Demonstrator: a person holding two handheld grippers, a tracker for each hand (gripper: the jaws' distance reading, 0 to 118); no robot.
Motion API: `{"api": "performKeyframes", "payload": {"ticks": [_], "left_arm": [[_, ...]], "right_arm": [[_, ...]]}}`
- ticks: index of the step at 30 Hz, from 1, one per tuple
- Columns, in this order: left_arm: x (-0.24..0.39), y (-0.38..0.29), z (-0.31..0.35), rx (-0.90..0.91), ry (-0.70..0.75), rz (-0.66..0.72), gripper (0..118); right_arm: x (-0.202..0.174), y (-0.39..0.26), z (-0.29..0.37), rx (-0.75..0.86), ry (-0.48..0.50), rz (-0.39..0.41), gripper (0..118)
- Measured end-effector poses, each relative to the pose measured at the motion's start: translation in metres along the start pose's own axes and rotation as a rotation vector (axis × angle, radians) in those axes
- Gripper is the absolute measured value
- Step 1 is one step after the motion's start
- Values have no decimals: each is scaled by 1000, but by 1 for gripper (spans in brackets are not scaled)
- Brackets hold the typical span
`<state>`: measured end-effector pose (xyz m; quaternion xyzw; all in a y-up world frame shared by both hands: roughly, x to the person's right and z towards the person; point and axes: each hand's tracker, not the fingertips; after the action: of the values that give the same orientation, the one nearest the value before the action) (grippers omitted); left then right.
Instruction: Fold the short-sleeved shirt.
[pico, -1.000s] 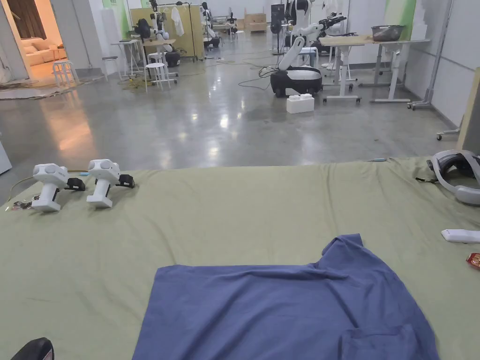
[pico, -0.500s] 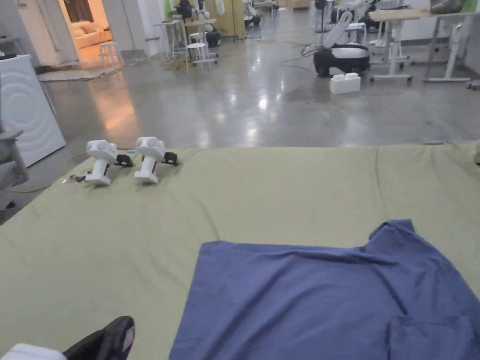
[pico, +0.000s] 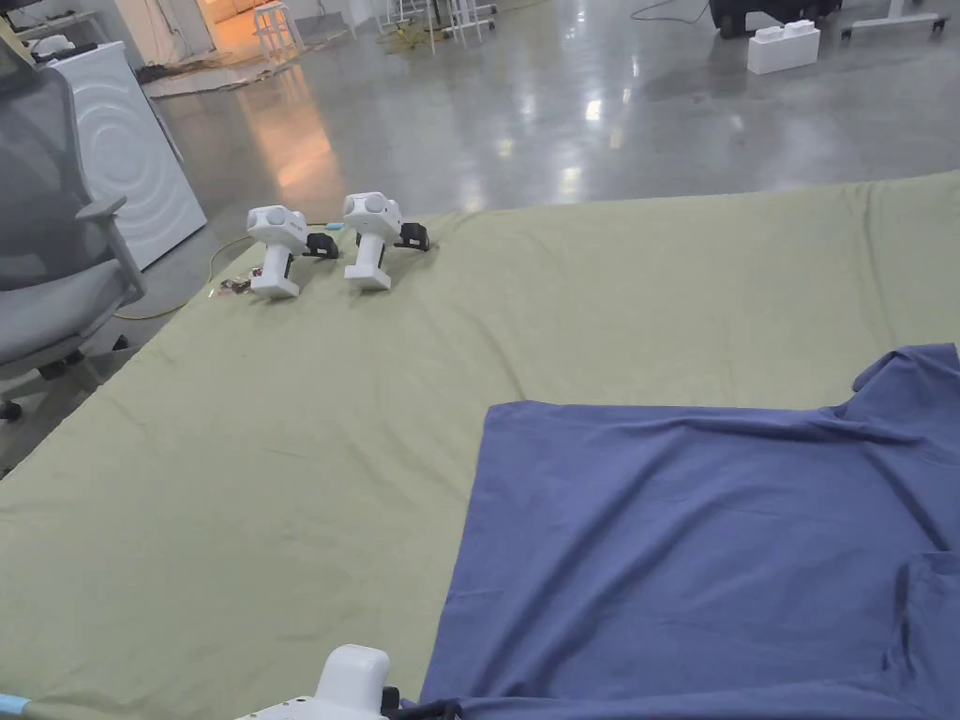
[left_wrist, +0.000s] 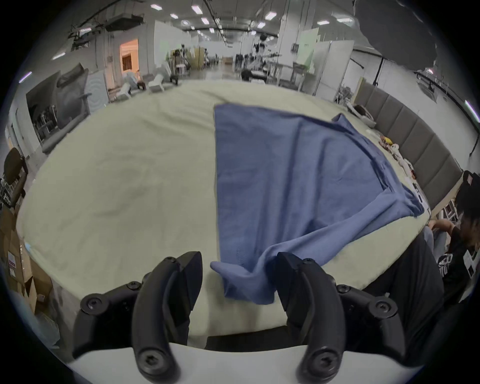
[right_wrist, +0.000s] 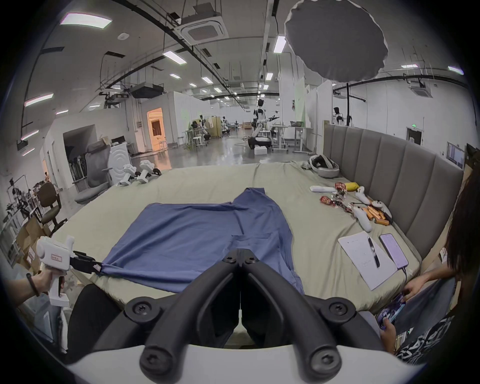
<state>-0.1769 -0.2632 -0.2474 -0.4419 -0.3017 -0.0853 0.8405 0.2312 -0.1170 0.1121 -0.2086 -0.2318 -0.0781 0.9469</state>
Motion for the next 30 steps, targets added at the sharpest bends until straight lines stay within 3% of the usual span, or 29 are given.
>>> {"api": "performKeyframes", "payload": {"ticks": [3, 4, 5, 8, 13, 14, 15, 16, 17, 20, 24, 25, 27, 28, 30], "left_arm": [[3, 1, -8, -6, -2, -39, 61], [5, 2, -11, -19, -2, -43, 54], [4, 3, -11, -20, -1, -37, 37], [5, 9, -13, -35, -2, -25, 26], [17, 12, -28, -107, 28, -85, 20], [20, 13, -33, -133, 41, -112, 19], [23, 17, -35, -139, 47, -119, 19], [24, 20, -35, -147, 52, -120, 19], [25, 20, -35, -147, 51, -116, 18], [23, 18, -33, -142, 56, -108, 18], [24, 16, -32, -133, 62, -84, 18], [25, 16, -32, -134, 62, -86, 18], [25, 17, -32, -138, 65, -88, 18], [25, 17, -32, -140, 66, -87, 18], [25, 17, -32, -141, 70, -87, 18]], "right_arm": [[4, -3, -1, -12, -12, -3, 2], [5, -4, -2, -18, -15, -4, 2], [7, -4, -3, -23, -19, -6, 2], [11, -7, -5, -36, -28, -15, 2], [27, -14, -24, -110, -58, -41, 3], [30, -16, -33, -146, -51, -62, 14], [39, -22, -48, -194, -45, -88, 38], [49, -31, -66, -274, -40, -119, 73], [59, -41, -86, -355, -56, -128, 96], [79, -65, -128, -458, -117, -66, 97], [99, -79, -161, -518, -98, -128, 92], [102, -79, -165, -529, -94, -136, 81], [105, -80, -169, -533, -77, -148, 37], [105, -80, -169, -534, -68, -157, 24], [101, -81, -167, -522, -50, -159, 18]]}}
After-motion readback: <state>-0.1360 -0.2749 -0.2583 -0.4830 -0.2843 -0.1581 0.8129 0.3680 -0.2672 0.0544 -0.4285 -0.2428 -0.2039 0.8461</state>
